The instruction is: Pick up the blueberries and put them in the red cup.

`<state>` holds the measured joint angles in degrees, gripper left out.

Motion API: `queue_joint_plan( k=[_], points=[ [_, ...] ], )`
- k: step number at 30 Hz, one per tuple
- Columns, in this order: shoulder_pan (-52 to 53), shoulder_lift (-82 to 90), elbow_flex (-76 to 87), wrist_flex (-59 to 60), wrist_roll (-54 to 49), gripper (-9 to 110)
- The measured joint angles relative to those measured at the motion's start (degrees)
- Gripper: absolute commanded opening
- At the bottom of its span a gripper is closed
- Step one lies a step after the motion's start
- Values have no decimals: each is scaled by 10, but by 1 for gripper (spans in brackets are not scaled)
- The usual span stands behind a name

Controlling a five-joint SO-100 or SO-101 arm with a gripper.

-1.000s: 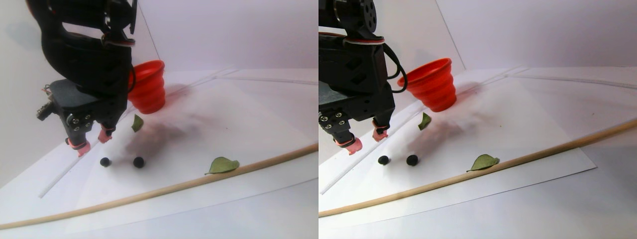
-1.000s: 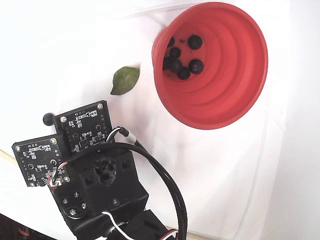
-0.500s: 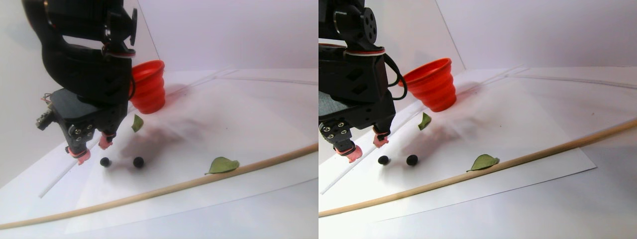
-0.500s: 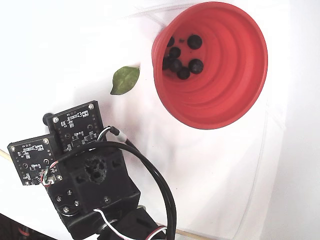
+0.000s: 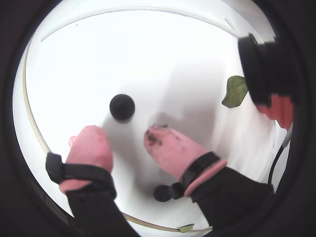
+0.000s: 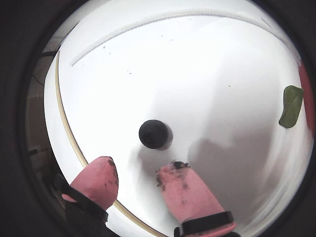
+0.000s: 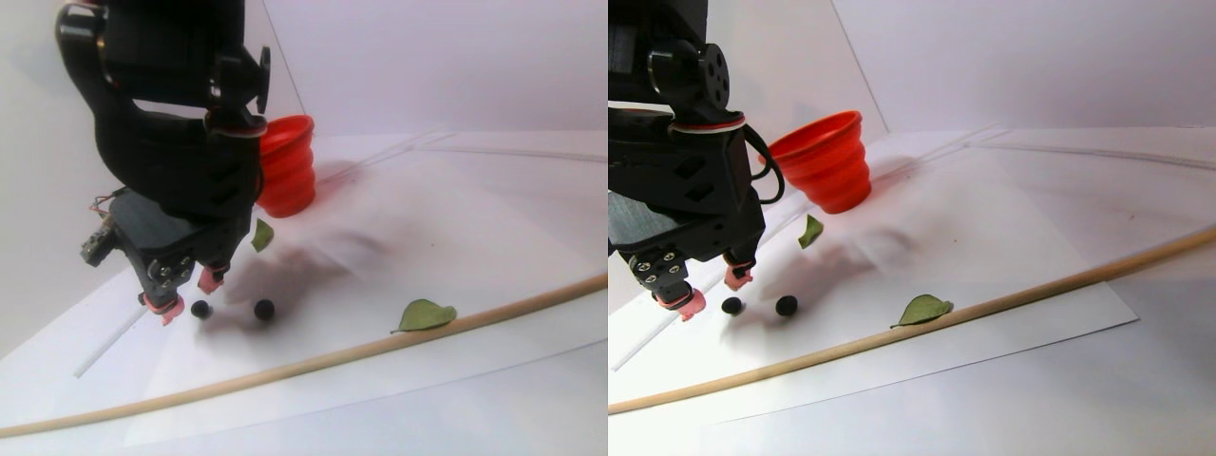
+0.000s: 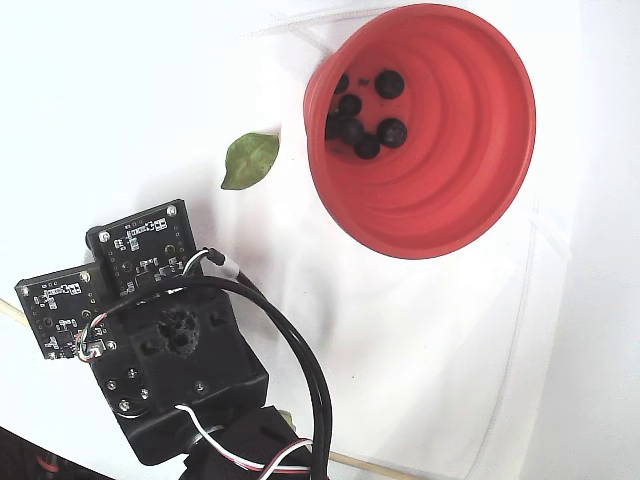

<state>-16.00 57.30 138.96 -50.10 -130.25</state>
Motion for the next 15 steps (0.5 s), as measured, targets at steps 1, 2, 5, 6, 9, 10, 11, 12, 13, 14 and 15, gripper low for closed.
queue_joint_plan(
  k=[1, 2, 5, 6, 9, 10, 11, 12, 13, 14, 15],
  points=[
    [0, -3, -3, -2, 0, 17],
    [0, -4, -4, -3, 0, 17],
    [0, -20, -17, -11, -4, 17],
    [0, -25, -20, -11, -5, 17],
    [0, -33, -28, -12, -9, 17],
    [0, -35, -31, -12, -10, 17],
    [0, -38, -33, -12, -11, 17],
    [0, -40, -37, -12, -11, 17],
    [0, -42, -40, -12, -11, 17],
    [0, -46, -44, -12, -11, 17],
    [0, -48, -47, -12, -11, 17]
  ],
)
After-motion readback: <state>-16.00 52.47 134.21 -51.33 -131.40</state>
